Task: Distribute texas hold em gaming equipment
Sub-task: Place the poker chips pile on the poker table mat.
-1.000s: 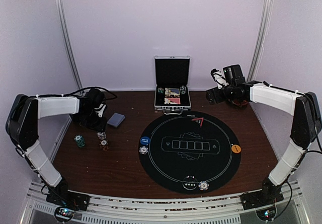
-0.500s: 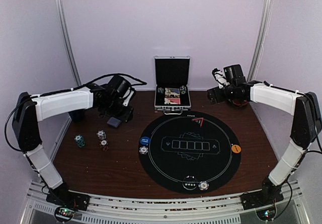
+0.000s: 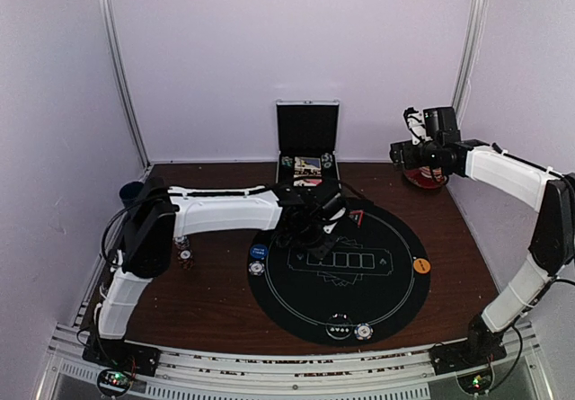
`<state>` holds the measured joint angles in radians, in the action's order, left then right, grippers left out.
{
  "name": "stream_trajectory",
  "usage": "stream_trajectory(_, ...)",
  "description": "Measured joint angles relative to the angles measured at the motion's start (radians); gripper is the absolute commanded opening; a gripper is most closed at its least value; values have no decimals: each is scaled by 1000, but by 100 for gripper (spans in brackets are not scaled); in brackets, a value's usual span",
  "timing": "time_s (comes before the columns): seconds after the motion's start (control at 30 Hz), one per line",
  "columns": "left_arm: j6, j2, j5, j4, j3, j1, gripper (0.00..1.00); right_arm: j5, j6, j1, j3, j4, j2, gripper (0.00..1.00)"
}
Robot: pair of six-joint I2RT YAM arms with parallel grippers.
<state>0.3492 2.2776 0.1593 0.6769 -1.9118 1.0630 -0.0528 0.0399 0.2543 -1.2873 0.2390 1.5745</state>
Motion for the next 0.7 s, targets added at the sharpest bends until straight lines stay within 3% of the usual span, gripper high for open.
stream_trajectory(0.13, 0, 108, -10, 14, -119, 58, 28, 5, -3, -3, 2, -3, 0, 100)
stream_trajectory(0.3, 1, 169, -14, 30, -159, 94, 28, 10, -3, -3, 2, -3, 0, 100)
stream_trajectory(0.43, 1, 187, -14, 30, -174, 98, 35, 13, -2, -3, 2, -3, 0, 100)
stream_trajectory(0.53, 1, 195, -14, 28, -181, 98, 45, 16, -2, -3, 2, -3, 0, 100)
stream_trajectory(0.7, 1, 198, -22, 27, -183, 98, 81, 20, -2, -3, 2, -2, 0, 100)
